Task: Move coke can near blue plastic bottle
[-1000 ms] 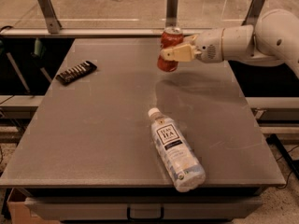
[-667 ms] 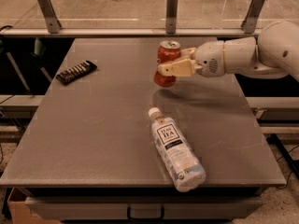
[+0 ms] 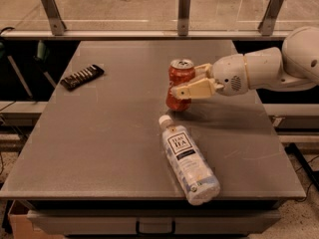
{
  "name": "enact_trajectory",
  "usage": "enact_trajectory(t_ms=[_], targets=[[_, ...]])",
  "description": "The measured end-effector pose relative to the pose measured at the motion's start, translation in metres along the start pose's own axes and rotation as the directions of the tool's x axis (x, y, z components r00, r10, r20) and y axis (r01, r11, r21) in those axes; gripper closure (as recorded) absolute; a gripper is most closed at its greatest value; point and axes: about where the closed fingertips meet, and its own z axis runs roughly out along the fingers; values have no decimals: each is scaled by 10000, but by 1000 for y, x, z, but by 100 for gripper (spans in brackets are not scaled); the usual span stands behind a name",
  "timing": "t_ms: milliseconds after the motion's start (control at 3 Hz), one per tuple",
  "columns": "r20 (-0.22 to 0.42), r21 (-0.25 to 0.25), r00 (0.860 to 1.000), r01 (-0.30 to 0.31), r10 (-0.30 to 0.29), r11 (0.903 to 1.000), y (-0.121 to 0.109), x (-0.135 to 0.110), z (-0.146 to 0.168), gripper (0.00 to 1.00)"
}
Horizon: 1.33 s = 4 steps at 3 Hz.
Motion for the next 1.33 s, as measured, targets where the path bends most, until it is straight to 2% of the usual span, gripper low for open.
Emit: enact_trajectory(t_ms=[333, 667, 1000, 1333], targets=[[-356, -615, 9988, 310, -332, 9976, 17, 8, -5, 83], [-561, -967, 9967, 536, -592, 9939, 27, 13, -12, 60], [-696, -1174, 9950, 637, -722, 9910, 32, 20, -19, 35], [-758, -1350, 9943, 641, -748, 9888, 31, 27, -22, 5]])
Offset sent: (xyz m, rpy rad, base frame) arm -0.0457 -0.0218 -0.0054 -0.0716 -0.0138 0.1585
